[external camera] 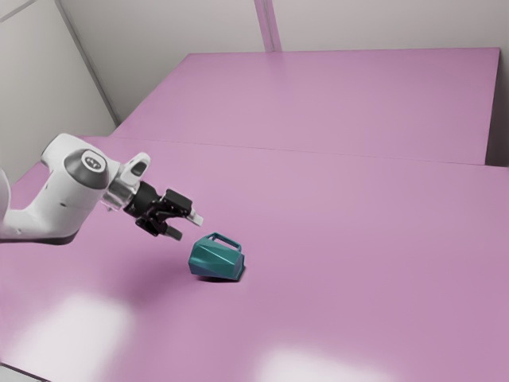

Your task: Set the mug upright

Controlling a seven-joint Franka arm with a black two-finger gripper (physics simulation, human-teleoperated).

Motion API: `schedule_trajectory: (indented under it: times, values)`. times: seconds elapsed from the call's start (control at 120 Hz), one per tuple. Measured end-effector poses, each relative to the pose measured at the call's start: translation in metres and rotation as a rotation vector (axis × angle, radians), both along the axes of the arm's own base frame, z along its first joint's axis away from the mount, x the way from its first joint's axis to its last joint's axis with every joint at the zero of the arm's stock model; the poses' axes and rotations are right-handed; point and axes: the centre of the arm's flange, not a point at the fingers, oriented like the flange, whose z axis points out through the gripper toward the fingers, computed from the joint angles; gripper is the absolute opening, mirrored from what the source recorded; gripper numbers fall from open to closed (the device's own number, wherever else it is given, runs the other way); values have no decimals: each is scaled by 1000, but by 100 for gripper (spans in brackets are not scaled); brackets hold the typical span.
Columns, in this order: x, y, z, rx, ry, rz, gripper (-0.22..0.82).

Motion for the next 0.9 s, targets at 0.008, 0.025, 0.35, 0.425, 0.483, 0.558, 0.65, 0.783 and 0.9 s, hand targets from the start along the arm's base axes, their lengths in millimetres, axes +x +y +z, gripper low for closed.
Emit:
schedule_trajectory:
  times: [0.008,0.025,0.35,0.425,0.483,0.558,0.65,0.783,0.9]
  values:
    - [0,0,-1,-2,0,0,58]
    - [-1,0,-3,-5,0,-1,58]
    - [-9,2,-43,-89,-12,25,58]
    - [-10,4,-46,-96,-21,24,58]
    - [-10,5,-50,-101,-26,23,58]
    - [-9,6,-55,-105,-31,21,58]
    - [-10,6,-61,-109,-33,17,58]
    - [-9,7,-69,-115,-37,13,58]
    - [-9,6,-72,-120,-47,7,58]
